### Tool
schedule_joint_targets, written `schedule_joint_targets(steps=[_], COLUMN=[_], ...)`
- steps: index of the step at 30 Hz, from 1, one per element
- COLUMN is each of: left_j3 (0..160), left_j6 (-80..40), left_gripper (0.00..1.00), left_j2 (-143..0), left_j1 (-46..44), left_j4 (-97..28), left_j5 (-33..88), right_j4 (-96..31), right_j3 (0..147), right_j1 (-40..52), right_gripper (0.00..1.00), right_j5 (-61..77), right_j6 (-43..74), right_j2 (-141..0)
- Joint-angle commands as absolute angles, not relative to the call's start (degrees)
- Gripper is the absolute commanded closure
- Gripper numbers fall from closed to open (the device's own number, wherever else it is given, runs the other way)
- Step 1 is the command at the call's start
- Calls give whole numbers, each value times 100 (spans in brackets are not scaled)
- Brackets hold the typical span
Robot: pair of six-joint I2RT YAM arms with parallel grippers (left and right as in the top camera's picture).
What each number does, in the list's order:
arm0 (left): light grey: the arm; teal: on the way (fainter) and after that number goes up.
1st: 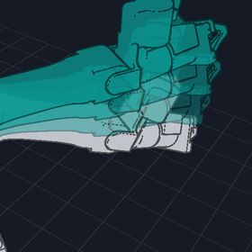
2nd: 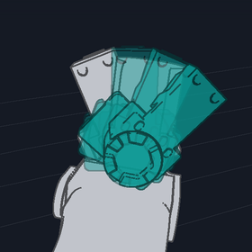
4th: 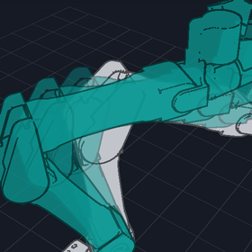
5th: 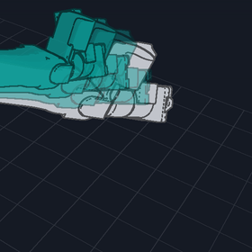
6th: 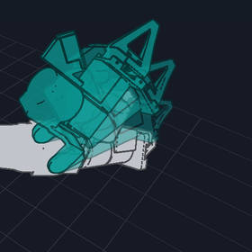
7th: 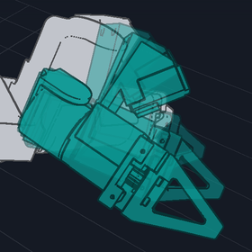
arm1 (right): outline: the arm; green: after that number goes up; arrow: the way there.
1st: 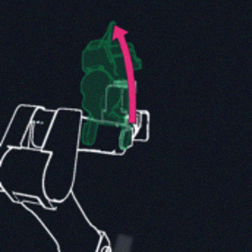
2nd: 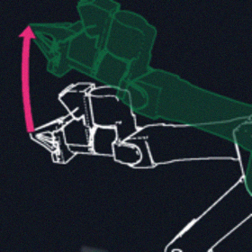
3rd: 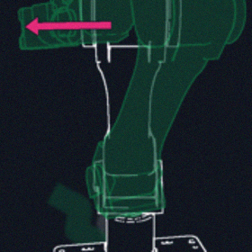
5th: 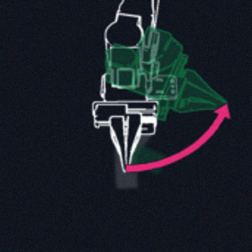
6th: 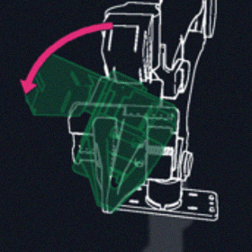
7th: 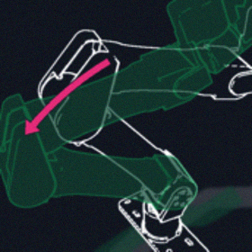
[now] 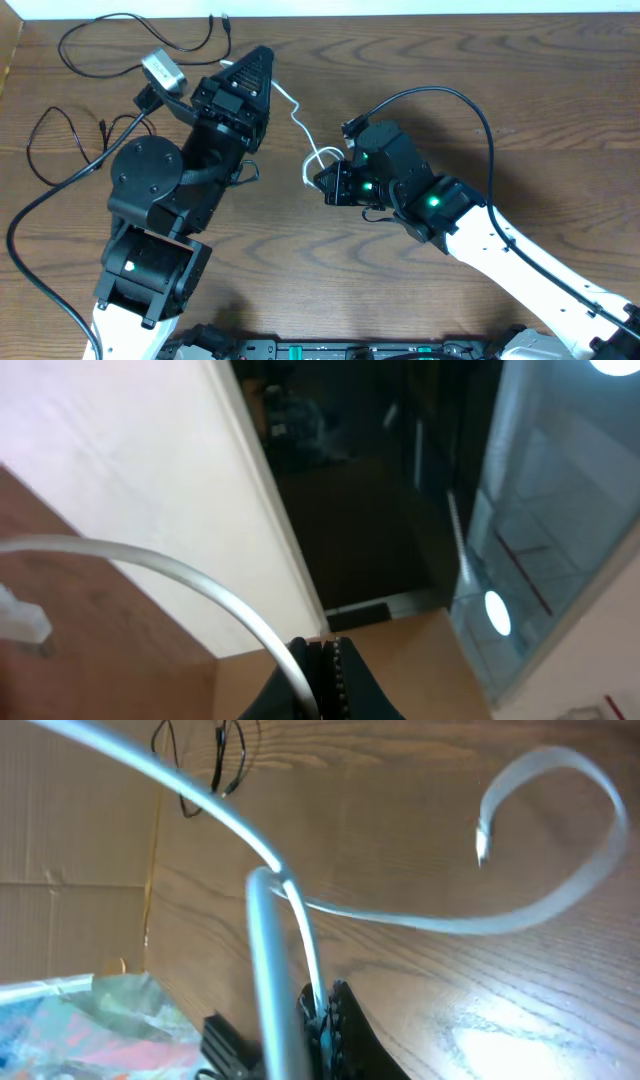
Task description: Untangle cables
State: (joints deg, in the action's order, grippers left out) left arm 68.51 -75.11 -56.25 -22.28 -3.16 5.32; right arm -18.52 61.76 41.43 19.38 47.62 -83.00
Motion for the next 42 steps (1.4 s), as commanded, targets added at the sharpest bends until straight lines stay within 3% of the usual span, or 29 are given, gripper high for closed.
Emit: schedule_joint_targets(steps=[1,6,9,10,21,27,30,34,42], left_j3=[6934,6934,6934,6934,6934,6934,6934,6934,6934], left_j6=[-7380,-6890,-6423,-6344,-5566,-4125,-2364,-1286,-508], left_gripper=[93,89,59,56,50,49,44,37,37], left_j2=[-5610,-5610,-5610,-5610,-5610,-5605,-5605,-5618,-5798], left_j1=[-2228,-2228,-2228,-2228,-2231,-2231,-2231,-2231,-2231], left_j4=[-642,-1474,-2248,-2447,-4051,-3924,-3485,-3275,-3721], left_j5=[156,-447,-937,-1048,-1431,224,2176,3868,4639], right_j4=[-1820,-1970,-2191,-2213,-2204,-2589,-2961,-2939,-2917], right_j3=[6202,6204,6204,6204,6202,6202,6202,6202,6202], right_j1=[4156,4128,4086,4084,3747,3345,3177,3105,3105], right_gripper=[99,99,99,99,99,99,99,99,99], right_j5=[1855,1855,1903,1935,3463,4477,4635,5352,5616], right_j6=[4095,3393,3096,3028,2119,1293,906,519,462], right_j2=[-8003,-7524,-7175,-7129,-6814,-6827,-6827,-6829,-6901])
